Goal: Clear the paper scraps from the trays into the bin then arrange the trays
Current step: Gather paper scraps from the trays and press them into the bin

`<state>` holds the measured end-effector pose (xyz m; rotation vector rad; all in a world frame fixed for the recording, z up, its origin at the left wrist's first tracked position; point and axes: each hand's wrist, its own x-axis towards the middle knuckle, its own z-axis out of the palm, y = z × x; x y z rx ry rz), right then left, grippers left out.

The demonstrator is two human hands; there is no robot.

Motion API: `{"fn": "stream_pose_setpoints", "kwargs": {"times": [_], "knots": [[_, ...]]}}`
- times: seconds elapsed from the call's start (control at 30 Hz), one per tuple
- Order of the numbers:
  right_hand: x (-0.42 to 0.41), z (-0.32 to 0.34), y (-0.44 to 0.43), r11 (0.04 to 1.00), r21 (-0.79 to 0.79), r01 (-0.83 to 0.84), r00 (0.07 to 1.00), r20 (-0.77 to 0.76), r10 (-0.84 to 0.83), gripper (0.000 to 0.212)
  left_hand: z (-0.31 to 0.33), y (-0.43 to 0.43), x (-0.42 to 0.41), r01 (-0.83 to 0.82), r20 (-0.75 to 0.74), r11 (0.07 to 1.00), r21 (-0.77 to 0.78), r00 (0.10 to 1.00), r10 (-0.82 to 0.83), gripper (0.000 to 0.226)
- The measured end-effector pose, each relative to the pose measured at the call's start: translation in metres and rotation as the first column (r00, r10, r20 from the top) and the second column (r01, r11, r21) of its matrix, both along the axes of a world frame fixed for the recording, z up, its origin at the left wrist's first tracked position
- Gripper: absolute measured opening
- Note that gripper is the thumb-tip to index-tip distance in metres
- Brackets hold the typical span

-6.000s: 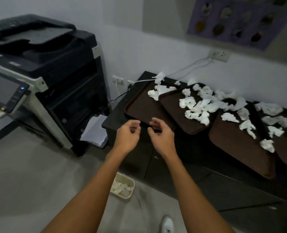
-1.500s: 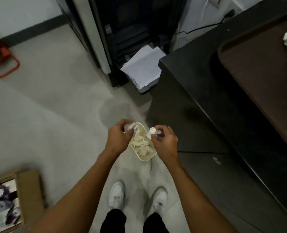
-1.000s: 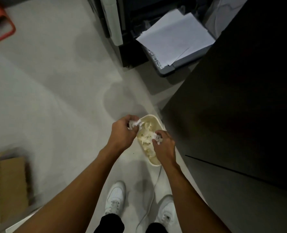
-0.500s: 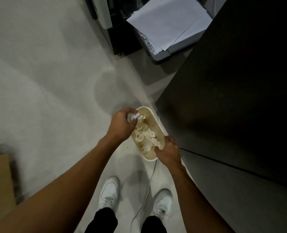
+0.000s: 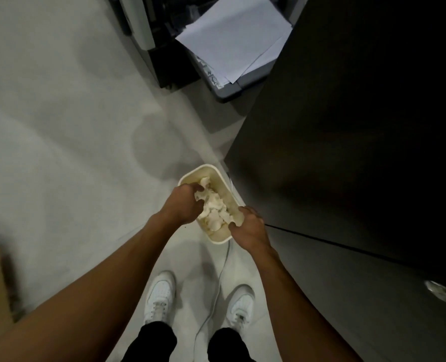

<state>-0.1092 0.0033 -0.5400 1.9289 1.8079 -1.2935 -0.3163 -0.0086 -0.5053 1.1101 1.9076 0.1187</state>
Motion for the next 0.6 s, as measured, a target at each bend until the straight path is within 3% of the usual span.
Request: {"fn": "stream_pose_setpoints", "kwargs": {"times": [0.3, 0.43, 0.6], "knots": [[-0.016, 0.144, -0.02, 0.992, 0.041, 0.117, 0.985, -0.134, -0.111, 0.05, 0.151, -0.023, -0.004, -0.023, 0.069, 0.994, 0.102, 0.997, 0.016, 0.03], [-0.028, 0.26, -0.026, 0.968, 0.133, 0.214, 0.954, -0.24, -0.178, 0.049, 0.232, -0.03, 0.001, -0.06, 0.12, 0.974, 0.218, 0.992, 0.035, 0.024], [-0.022, 0.358, -0.037, 0.897, 0.308, 0.318, 0.922, -0.319, -0.218, 0.05, 0.331, -0.026, 0.014, -0.106, 0.24, 0.958, 0.265, 0.97, 0.041, 0.022]]}}
